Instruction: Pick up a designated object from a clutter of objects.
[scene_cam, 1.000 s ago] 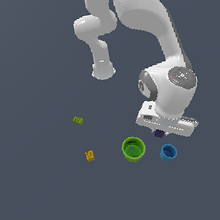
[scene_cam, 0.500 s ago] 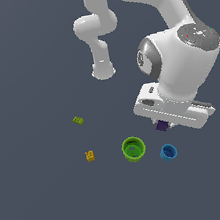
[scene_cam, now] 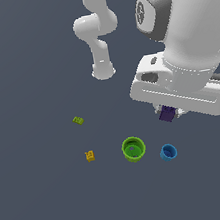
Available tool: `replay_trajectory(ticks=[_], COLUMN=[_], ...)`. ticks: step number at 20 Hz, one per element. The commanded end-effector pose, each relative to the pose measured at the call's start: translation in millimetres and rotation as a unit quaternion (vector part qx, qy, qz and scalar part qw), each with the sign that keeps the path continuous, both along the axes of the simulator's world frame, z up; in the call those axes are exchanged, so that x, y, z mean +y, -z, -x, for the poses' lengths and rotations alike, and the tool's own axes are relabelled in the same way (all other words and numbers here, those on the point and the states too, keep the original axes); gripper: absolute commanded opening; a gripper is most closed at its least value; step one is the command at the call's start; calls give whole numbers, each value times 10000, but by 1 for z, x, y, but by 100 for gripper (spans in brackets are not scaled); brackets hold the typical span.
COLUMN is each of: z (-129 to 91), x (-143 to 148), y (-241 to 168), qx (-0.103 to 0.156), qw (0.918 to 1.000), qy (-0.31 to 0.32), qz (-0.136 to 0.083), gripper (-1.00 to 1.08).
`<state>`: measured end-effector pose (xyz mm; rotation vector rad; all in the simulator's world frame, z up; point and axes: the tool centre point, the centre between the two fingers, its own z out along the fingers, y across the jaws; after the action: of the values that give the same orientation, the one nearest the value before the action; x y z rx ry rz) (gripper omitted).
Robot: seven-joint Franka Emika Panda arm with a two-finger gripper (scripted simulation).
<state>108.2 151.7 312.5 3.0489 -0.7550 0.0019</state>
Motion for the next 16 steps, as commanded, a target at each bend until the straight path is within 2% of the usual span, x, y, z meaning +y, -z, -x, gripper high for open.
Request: replay_trajectory(ticks=[1,9,16], z=[-5,-20,-30], x=[-4,-13,-18], y=[-23,-79,-111], qx=[5,5,5], qw=[10000,10000,10000], qy=[-4,-9,-11], qz=[1,0,-1], gripper=[-100,-100,-100])
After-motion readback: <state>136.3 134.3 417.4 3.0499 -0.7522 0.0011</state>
